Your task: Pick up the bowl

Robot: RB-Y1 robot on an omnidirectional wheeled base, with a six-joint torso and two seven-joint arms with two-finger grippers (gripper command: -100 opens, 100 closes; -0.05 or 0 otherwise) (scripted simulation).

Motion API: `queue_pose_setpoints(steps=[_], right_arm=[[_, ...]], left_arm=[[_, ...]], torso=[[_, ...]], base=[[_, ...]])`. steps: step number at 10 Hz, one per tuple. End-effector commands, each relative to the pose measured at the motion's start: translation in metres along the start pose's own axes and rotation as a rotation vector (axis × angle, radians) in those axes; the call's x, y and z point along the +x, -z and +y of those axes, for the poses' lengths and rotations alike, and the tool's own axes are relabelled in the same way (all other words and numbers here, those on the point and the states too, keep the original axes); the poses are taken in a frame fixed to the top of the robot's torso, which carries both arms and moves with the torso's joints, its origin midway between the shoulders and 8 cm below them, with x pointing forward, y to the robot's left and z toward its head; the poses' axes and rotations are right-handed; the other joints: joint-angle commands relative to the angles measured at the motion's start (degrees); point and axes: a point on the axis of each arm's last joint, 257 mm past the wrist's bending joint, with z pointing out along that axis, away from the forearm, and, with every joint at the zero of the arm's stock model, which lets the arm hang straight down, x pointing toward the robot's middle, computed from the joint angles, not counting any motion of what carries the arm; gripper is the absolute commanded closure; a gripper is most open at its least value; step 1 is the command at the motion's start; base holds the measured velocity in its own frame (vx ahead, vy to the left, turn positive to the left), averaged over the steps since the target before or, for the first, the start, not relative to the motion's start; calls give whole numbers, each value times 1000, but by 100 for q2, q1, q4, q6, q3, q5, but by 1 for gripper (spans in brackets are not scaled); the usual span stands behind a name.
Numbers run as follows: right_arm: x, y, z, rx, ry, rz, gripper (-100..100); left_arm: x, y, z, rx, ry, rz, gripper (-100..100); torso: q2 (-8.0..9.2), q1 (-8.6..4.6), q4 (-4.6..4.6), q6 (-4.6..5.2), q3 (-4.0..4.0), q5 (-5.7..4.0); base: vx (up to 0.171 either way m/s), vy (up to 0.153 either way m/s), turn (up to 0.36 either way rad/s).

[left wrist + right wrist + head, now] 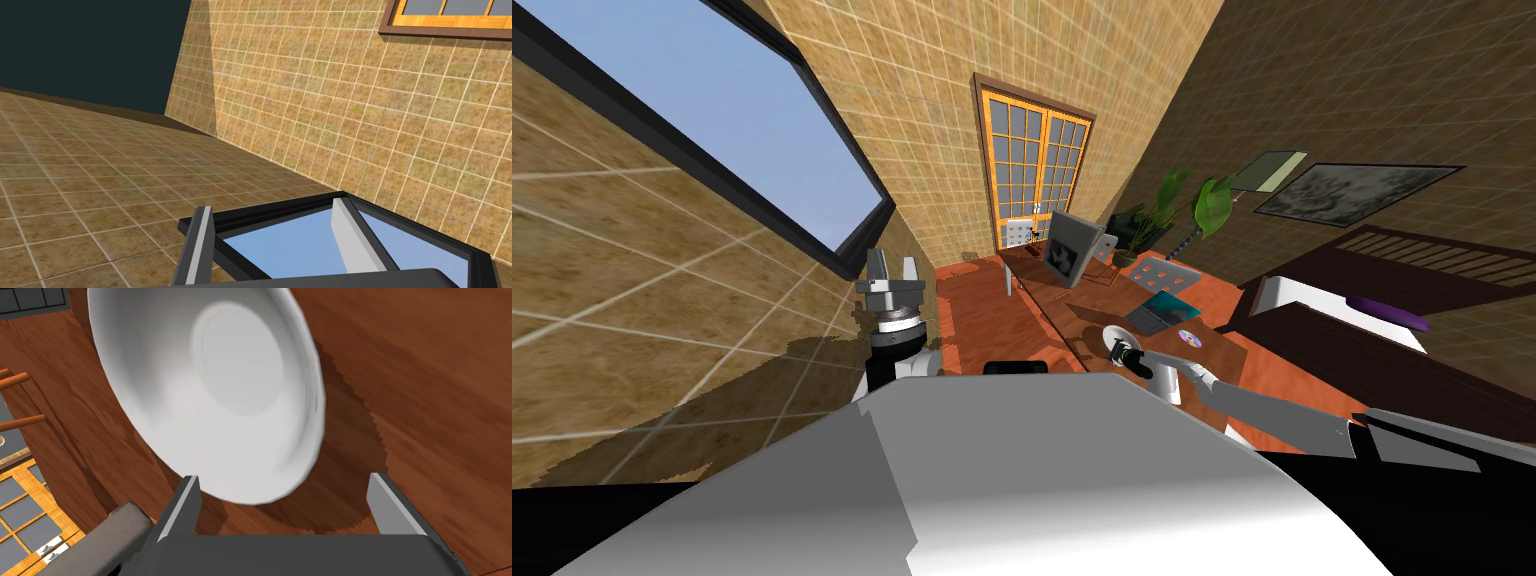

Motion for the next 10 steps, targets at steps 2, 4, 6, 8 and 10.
queue_pose_setpoints(steps=[2,4,6,8,10], right_arm=[[30,0,19,-28,29,67,-100],[25,-2,14,-21,24,55,0],[28,-11,22,-18,12,63,-100],[29,-12,24,-17,10,64,-100],[29,-12,24,-17,9,65,100]], left_arm=[[0,0,0,0,0,0,0],[0,0,0,0,0,0,0],[0,0,0,0,0,0,0],[0,0,0,0,0,0,0],[0,0,0,0,0,0,0]], torso=[[-4,1,-1,0,-2,0],[-13,11,-2,-1,-7,2],[-19,17,-4,-4,-11,3],[-24,12,-5,-2,-14,2],[-19,22,-4,-1,-11,5]], base=[[-22,-57,36],[-4,-17,4],[10,-23,83],[11,-24,39],[0,0,0]])
